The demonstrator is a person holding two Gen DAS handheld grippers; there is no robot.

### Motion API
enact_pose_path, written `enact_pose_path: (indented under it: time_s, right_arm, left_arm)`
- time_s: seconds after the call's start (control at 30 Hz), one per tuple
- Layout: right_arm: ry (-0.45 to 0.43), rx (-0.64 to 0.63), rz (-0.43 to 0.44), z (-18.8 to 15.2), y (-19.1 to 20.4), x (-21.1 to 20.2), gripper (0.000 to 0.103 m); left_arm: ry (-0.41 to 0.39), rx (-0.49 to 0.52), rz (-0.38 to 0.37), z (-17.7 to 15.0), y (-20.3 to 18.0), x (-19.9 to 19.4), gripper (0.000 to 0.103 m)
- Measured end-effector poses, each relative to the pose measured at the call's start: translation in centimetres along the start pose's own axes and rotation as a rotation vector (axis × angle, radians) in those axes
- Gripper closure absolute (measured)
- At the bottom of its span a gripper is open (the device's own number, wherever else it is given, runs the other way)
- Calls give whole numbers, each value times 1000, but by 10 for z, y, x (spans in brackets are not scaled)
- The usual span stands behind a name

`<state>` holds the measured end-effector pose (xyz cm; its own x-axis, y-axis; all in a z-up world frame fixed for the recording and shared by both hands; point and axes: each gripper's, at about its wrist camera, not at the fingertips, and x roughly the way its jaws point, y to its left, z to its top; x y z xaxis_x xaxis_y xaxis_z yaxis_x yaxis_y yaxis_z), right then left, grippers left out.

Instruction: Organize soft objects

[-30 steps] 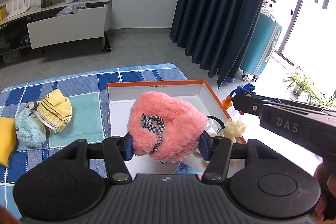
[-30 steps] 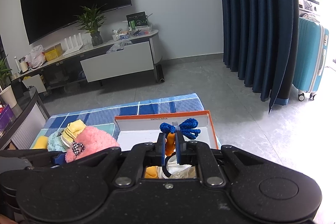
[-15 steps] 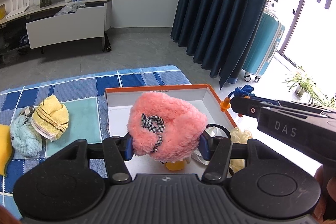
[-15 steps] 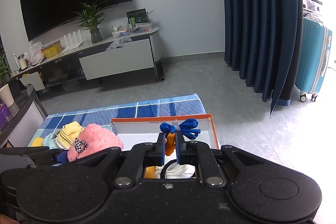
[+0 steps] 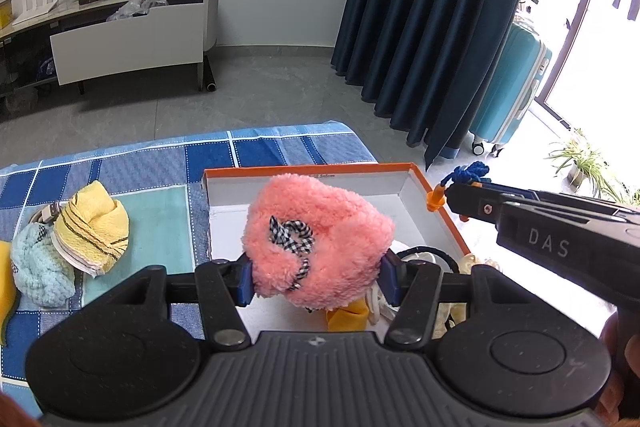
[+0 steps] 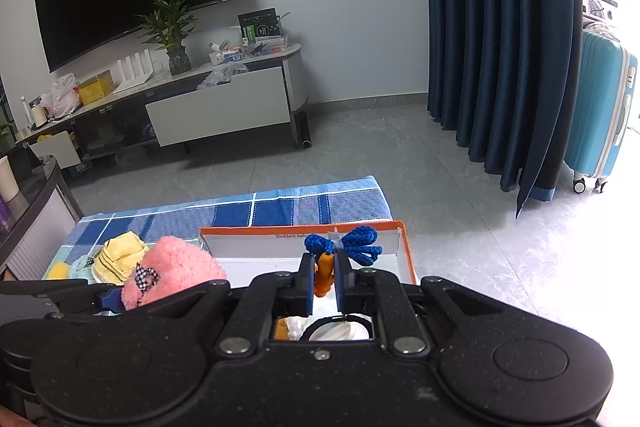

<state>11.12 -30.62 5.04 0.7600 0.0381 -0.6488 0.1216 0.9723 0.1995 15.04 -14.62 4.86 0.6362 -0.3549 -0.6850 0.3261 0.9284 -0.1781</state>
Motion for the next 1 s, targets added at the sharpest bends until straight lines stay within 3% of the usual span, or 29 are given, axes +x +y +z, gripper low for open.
enact_pose_path:
  time_s: [0.67, 0.73, 0.77, 1.0]
  right_arm:
    - [29, 9, 6, 6, -10, 32, 86]
    - [29, 10, 9, 8, -12, 32, 66]
    - [24, 10, 4, 9, -13, 31, 64]
    - [-16, 39, -21, 9, -23, 17, 64]
  left_arm:
    - [20, -4, 0, 13, 1, 22, 45]
    - [23, -2, -1, 15, 0, 26, 45]
    - [25, -2, -3, 16, -1, 27, 45]
    - [33, -8, -66, 19, -7, 37, 41]
